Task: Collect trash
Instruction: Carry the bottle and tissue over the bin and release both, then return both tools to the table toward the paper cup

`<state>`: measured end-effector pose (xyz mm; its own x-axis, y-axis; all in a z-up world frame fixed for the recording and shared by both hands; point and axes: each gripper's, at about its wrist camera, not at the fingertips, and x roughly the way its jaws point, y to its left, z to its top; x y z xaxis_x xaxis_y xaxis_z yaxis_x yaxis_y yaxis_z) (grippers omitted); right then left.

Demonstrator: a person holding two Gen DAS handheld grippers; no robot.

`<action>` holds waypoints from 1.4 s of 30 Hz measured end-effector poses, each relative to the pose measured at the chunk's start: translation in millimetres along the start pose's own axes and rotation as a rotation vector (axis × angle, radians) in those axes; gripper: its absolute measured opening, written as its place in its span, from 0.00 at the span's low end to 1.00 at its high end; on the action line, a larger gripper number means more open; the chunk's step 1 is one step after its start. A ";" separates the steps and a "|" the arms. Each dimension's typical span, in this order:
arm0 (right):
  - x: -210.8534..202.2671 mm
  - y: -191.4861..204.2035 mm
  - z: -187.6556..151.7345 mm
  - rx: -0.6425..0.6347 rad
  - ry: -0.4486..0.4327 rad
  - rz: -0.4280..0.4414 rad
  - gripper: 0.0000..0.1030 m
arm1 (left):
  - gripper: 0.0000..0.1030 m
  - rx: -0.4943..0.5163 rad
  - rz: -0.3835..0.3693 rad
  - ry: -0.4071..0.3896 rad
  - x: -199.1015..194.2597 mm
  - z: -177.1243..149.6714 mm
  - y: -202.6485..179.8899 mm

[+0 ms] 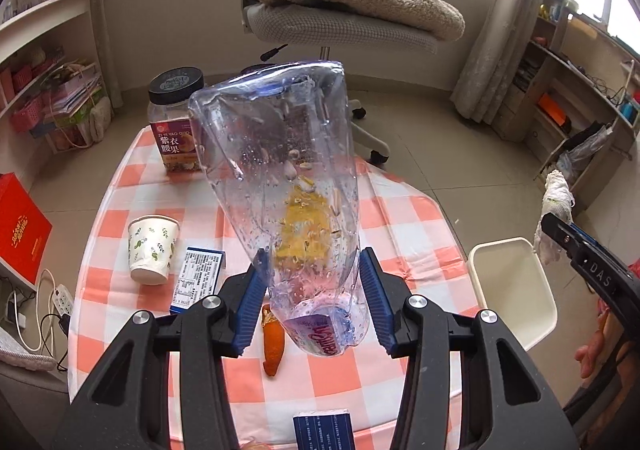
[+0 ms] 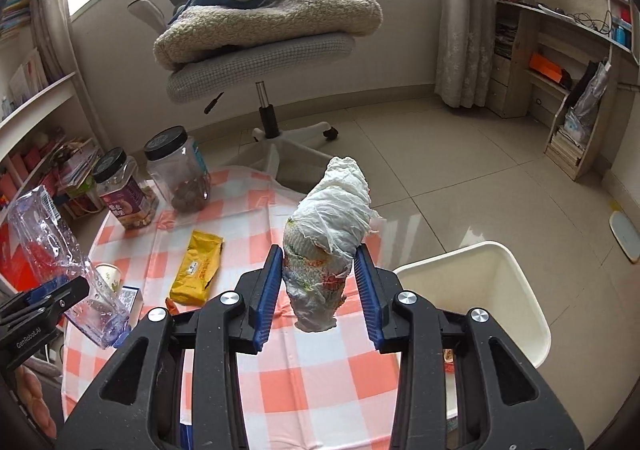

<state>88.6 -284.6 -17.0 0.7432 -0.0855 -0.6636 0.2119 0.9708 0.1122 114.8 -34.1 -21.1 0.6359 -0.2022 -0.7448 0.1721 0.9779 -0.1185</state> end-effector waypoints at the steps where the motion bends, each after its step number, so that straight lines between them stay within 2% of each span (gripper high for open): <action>1: -0.4 -7.8 0.7 0.012 -0.005 -0.015 0.34 | 0.45 0.004 -0.006 0.001 1.3 -0.2 -4.2; 9: -9.4 -59.8 5.6 0.085 -0.032 -0.093 0.39 | 0.45 0.032 -0.058 0.011 13.5 -1.2 -39.7; 13: -17.0 -82.9 9.9 0.135 -0.069 -0.134 0.62 | 0.45 0.054 -0.101 0.021 20.0 -0.8 -64.1; 18: -32.2 -115.1 15.1 0.224 -0.113 -0.173 0.75 | 0.45 0.089 -0.168 0.048 30.5 2.3 -102.5; 22: -45.8 -138.2 17.6 0.288 -0.155 -0.216 0.81 | 0.45 0.134 -0.219 0.061 37.4 9.0 -145.5; 27: -57.7 -162.5 17.6 0.340 -0.183 -0.257 0.82 | 0.45 0.191 -0.270 0.062 44.2 13.0 -199.1; 33: -67.3 -184.3 16.9 0.373 -0.209 -0.318 0.85 | 0.46 0.182 -0.382 0.136 69.9 17.0 -244.9; 34: -69.4 -188.5 16.6 0.387 -0.213 -0.319 0.86 | 0.52 0.186 -0.397 0.160 76.3 16.1 -250.6; 36: -72.6 -195.1 15.0 0.411 -0.217 -0.325 0.87 | 0.67 0.167 -0.398 0.183 84.7 15.0 -254.5; 39: -72.8 -196.7 14.3 0.408 -0.216 -0.334 0.88 | 0.69 0.141 -0.401 0.187 84.6 14.8 -250.0; 42: -71.4 -188.7 14.4 0.371 -0.216 -0.352 0.89 | 0.69 0.161 -0.337 0.136 75.3 15.4 -243.3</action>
<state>4.6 -464.9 19.9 0.6919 -0.4726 -0.5459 0.6514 0.7347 0.1895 132.4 -288.1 -38.2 0.4201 -0.4909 -0.7633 0.4765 0.8351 -0.2749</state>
